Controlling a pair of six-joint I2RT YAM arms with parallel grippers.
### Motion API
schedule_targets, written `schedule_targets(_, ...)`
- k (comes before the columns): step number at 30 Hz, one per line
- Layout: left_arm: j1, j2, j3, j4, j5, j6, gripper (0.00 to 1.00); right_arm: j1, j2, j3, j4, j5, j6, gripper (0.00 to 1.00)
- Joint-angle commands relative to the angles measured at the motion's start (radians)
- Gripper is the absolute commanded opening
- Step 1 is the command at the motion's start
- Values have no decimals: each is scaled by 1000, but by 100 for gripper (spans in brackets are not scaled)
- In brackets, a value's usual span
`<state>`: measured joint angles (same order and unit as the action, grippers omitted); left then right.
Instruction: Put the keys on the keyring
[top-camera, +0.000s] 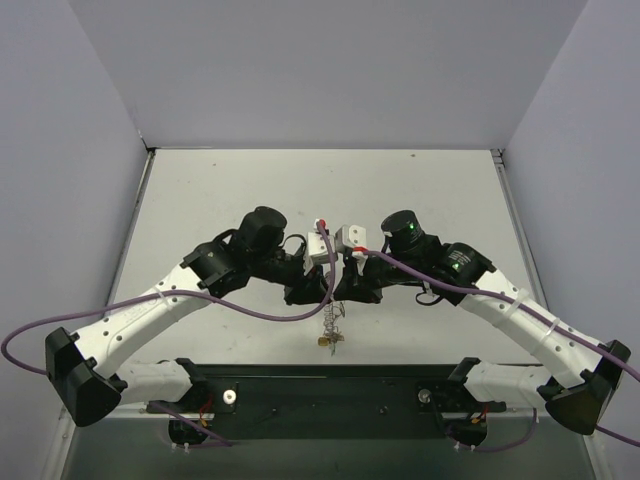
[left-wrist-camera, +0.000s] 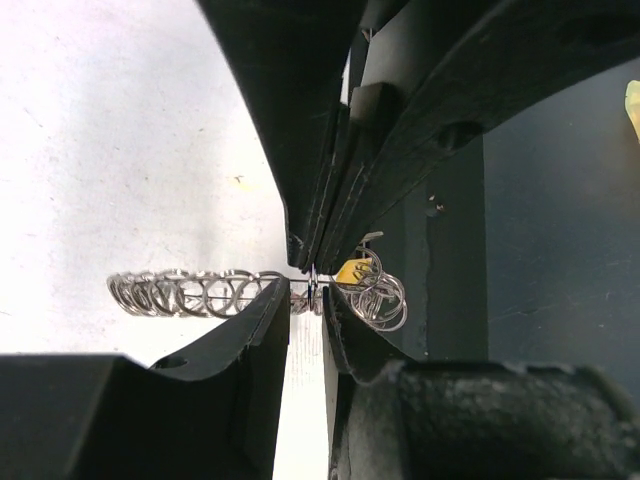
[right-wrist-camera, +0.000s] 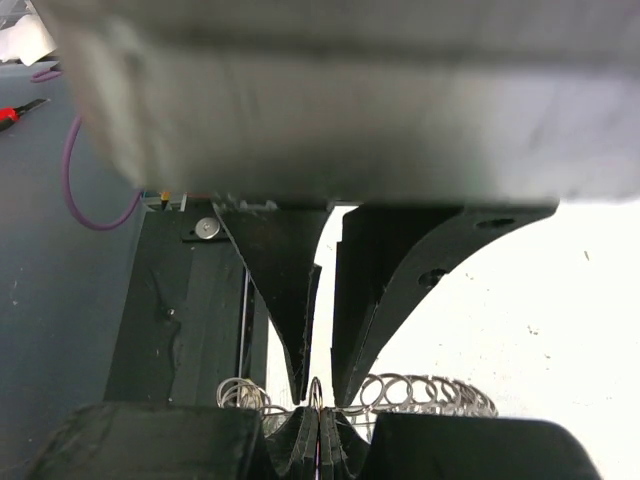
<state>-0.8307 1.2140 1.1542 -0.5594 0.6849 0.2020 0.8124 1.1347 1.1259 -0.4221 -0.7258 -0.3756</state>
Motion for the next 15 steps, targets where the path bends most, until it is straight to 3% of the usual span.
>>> schedule_targets(1, -11, -7, -24, 91, 2, -44, 29, 4, -35, 28, 65, -30, -16, 0)
schedule_targets(9, -13, -2, -22, 116, 2, -52, 19, 5, -35, 23, 68, -34, -14, 0)
schedule_targets(11, -13, -1, -21, 121, 5, -58, 12, 4, -36, 22, 68, -34, -14, 0)
schedule_targets(12, -13, -1, -21, 127, 8, -56, 1, 4, -36, 21, 68, -32, -14, 0)
schedule_targets(15, -13, 4, -25, 134, 13, -61, 0, 5, -36, 20, 68, -29, -11, 0)
